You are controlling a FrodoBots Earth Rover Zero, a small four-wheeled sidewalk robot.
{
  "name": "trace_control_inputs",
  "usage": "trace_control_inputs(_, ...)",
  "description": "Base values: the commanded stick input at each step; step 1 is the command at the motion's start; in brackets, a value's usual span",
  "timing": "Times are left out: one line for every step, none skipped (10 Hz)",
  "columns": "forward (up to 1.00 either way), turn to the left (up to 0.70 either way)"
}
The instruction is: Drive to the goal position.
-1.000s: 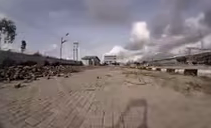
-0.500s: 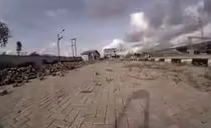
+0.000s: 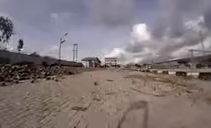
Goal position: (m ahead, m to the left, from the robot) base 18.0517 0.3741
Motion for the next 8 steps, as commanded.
trace_control_inputs(1.00, 0.00)
trace_control_inputs(1.00, 0.00)
trace_control_inputs(1.00, 0.00)
trace_control_inputs(1.00, 0.00)
trace_control_inputs(1.00, 0.00)
trace_control_inputs(1.00, 0.00)
trace_control_inputs(1.00, 0.00)
trace_control_inputs(1.00, 0.00)
